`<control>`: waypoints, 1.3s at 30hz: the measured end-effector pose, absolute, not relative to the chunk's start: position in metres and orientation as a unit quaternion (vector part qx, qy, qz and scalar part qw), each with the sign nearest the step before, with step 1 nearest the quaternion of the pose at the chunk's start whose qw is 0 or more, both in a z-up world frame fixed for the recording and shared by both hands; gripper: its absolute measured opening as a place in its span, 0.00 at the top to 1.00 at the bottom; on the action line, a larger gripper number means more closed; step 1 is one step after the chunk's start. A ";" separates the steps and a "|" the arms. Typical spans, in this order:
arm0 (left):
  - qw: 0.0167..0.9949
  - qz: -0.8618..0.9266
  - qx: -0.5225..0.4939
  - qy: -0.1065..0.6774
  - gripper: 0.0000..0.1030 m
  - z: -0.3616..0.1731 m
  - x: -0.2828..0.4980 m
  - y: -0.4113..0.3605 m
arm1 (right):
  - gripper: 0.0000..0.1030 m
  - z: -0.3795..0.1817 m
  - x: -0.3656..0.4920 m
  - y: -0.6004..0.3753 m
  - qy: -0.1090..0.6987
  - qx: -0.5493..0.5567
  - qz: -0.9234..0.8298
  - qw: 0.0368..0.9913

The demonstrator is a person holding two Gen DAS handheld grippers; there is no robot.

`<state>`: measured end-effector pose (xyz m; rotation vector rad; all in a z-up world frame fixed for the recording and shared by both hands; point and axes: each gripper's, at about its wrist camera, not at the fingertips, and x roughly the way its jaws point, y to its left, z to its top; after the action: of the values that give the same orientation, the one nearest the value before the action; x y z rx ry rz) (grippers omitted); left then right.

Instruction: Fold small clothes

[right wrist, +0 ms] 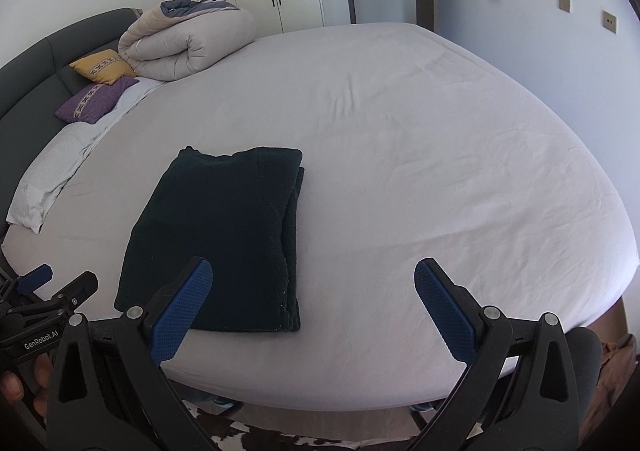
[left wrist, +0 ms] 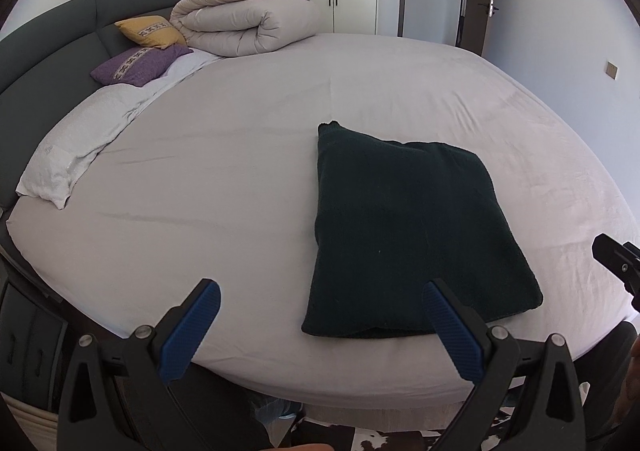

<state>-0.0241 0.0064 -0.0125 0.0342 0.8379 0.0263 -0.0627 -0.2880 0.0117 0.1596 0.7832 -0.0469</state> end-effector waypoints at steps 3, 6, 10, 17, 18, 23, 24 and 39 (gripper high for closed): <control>0.913 0.013 0.016 0.407 0.00 -0.013 -0.024 0.007 | 0.00 0.008 -0.061 -0.288 0.388 0.077 -0.025 0.918; 0.913 0.012 0.017 0.407 0.00 -0.014 -0.024 0.007 | 0.00 0.007 -0.059 -0.288 0.394 0.075 -0.023 0.916; 0.913 0.013 0.016 0.408 0.00 -0.015 -0.024 0.008 | 0.00 0.006 -0.057 -0.284 0.395 0.073 -0.016 0.916; 0.911 0.014 0.016 0.411 0.00 -0.019 -0.022 0.008 | 0.00 0.006 -0.056 -0.278 0.397 0.073 -0.013 0.915; 0.911 0.014 0.015 0.411 0.00 -0.019 -0.022 0.008 | 0.00 0.006 -0.056 -0.278 0.397 0.072 -0.012 0.915; 0.910 0.014 0.014 0.413 0.00 -0.020 -0.021 0.008 | 0.00 0.003 -0.056 -0.272 0.398 0.070 -0.009 0.914; 0.910 0.014 0.013 0.413 0.00 -0.020 -0.021 0.009 | 0.00 0.003 -0.056 -0.271 0.399 0.070 -0.009 0.914; 0.910 0.015 0.013 0.415 0.00 -0.022 -0.021 0.009 | 0.00 0.000 -0.052 -0.270 0.403 0.073 -0.010 0.912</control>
<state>-0.0212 0.0087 -0.0217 0.0266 0.8561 0.0311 -0.0516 -0.2698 0.0001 0.1497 0.8309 -0.0199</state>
